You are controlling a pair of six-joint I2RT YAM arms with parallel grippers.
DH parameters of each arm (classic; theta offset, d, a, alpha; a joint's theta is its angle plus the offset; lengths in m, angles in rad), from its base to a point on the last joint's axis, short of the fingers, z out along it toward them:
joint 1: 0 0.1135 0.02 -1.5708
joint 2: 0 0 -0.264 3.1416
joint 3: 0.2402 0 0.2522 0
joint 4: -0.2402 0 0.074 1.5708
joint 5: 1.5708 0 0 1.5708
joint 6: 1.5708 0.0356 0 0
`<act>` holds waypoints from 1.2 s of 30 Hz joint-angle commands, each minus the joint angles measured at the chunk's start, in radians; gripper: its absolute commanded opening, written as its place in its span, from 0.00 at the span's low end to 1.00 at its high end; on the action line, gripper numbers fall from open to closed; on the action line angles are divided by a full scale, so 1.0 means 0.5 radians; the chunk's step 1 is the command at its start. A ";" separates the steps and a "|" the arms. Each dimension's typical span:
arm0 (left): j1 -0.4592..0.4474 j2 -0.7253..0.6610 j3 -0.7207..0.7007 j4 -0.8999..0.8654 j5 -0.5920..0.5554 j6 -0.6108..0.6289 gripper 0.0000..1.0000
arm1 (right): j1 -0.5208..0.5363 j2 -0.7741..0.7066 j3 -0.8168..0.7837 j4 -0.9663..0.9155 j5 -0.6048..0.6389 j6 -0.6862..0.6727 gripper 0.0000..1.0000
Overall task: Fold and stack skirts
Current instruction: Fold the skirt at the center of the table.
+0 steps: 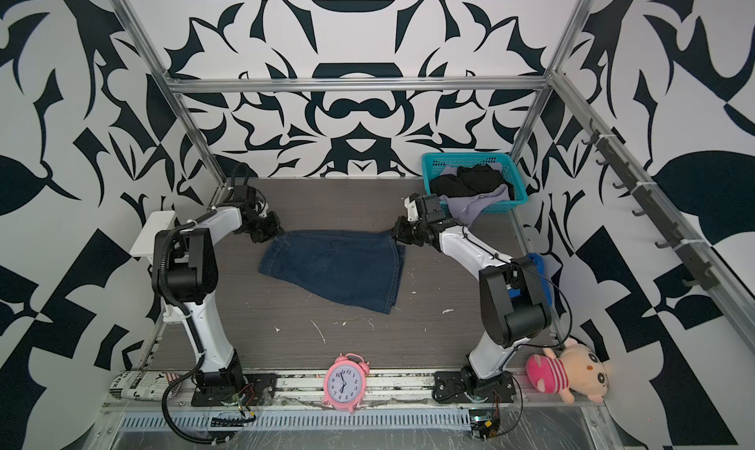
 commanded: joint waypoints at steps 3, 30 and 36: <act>0.006 -0.153 -0.018 -0.003 0.037 -0.048 0.00 | 0.004 -0.073 0.128 -0.058 0.050 -0.054 0.00; 0.004 -0.575 -0.014 0.234 0.238 -0.374 0.00 | -0.243 0.276 1.466 -0.592 0.018 -0.139 0.00; 0.003 -0.886 -0.320 0.284 0.207 -0.377 0.00 | -0.214 -0.222 1.036 -0.569 0.013 -0.118 0.00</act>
